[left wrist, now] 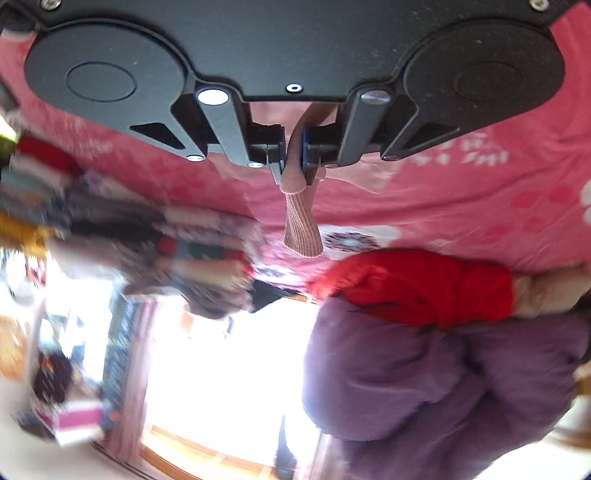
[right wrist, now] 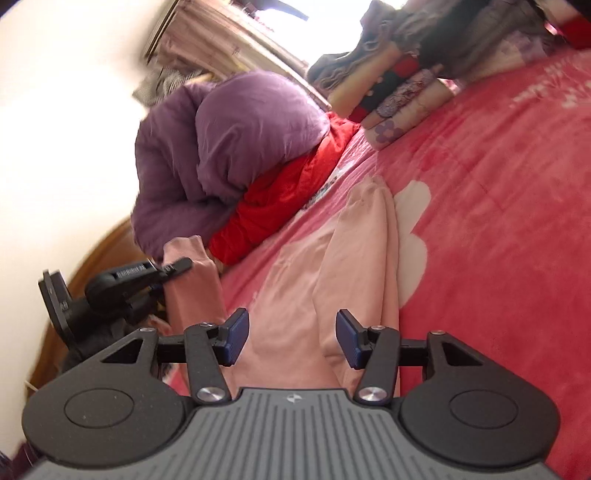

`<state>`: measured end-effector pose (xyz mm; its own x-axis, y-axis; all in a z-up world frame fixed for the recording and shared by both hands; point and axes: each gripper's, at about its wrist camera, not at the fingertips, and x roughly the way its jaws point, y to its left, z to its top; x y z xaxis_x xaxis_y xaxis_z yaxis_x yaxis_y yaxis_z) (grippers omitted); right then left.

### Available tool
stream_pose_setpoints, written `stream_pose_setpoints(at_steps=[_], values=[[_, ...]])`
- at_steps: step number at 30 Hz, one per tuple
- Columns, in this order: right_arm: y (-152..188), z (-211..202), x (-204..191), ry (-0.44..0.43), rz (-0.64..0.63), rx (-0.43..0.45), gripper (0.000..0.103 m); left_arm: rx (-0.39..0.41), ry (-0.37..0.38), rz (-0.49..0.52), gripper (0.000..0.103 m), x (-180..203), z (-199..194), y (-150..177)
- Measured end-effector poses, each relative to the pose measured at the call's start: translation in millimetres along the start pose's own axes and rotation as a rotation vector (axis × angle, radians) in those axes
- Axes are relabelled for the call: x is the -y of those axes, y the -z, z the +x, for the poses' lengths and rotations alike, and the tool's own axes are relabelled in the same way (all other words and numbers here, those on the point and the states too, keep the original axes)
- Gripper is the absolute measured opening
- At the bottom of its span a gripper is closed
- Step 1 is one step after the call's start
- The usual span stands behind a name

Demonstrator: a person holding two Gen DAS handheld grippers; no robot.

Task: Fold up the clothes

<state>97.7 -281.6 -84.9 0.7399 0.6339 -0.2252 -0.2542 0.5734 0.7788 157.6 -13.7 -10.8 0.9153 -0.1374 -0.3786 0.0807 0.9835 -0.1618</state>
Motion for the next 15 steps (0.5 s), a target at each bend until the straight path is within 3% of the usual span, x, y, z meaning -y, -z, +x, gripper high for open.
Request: stream_pose_setpoints(at_steps=[8, 10, 12, 13, 14, 15], values=[[-23, -17, 54, 0.003, 0.253, 0.099, 0.055, -0.071, 0.015, 0.276, 0.006, 108, 41, 39], [-24, -18, 67, 0.002, 0.315, 0.108, 0.059, -0.089, -0.001, 0.326, 0.006, 126, 52, 51], [-23, -16, 77, 0.011, 0.362, 0.115, 0.06, -0.167, 0.04, 0.373, 0.007, 137, 64, 65], [-23, -15, 82, 0.016, 0.384, 0.119, 0.06, -0.226, 0.077, 0.395, 0.019, 142, 71, 72], [-23, -14, 86, 0.021, 0.403, 0.123, 0.06, -0.282, 0.128, 0.407, 0.039, 144, 73, 76], [-23, -13, 90, 0.025, 0.421, 0.125, 0.061, -0.292, 0.172, 0.4, 0.042, 141, 68, 78]])
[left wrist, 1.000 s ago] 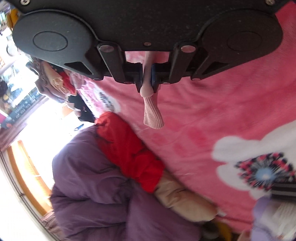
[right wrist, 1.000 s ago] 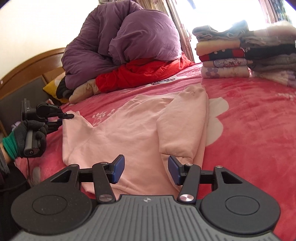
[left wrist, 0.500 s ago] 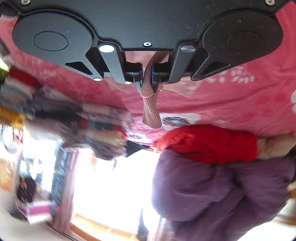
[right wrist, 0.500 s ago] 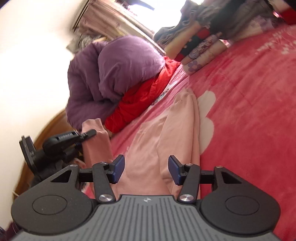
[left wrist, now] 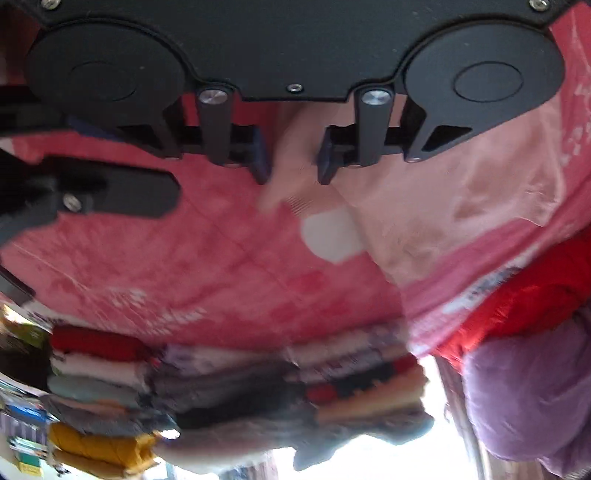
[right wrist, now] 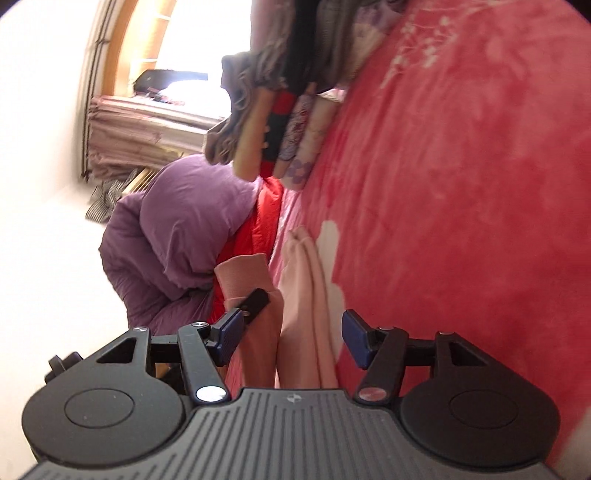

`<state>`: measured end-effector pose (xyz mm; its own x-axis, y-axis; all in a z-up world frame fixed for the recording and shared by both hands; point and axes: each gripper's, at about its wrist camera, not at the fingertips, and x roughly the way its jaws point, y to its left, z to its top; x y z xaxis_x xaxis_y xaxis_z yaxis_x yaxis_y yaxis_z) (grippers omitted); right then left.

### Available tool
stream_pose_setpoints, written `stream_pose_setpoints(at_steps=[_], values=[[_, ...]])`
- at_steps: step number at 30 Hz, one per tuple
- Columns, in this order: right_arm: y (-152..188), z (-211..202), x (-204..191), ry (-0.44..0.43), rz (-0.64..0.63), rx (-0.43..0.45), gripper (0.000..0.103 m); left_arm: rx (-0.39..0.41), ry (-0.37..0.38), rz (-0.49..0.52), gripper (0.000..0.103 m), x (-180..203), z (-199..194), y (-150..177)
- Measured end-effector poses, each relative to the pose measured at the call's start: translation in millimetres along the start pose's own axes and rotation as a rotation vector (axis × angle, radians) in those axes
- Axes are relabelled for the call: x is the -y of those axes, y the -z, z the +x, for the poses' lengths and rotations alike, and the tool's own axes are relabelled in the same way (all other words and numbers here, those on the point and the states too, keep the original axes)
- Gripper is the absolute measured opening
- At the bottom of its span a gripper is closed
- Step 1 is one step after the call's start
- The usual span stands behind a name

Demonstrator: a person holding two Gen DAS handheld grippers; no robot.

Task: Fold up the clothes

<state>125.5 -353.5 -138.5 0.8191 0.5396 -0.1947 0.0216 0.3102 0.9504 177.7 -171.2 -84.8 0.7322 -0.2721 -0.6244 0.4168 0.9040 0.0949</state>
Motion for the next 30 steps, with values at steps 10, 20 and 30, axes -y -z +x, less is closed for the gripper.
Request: stream_pose_setpoints(at_steps=[10, 20, 30], values=[[3, 28, 0, 0.071, -0.04, -0.063, 0.064, 0.176, -0.04, -0.143, 0.056, -91, -128, 42], [7, 77, -11, 0.106, -0.09, -0.102, 0.063, 0.056, -0.17, 0.085, 0.063, -89, -128, 99], [2, 65, -34, 0.017, -0.212, -0.023, 0.011, 0.044, -0.324, 0.302, 0.012, -79, -121, 123]])
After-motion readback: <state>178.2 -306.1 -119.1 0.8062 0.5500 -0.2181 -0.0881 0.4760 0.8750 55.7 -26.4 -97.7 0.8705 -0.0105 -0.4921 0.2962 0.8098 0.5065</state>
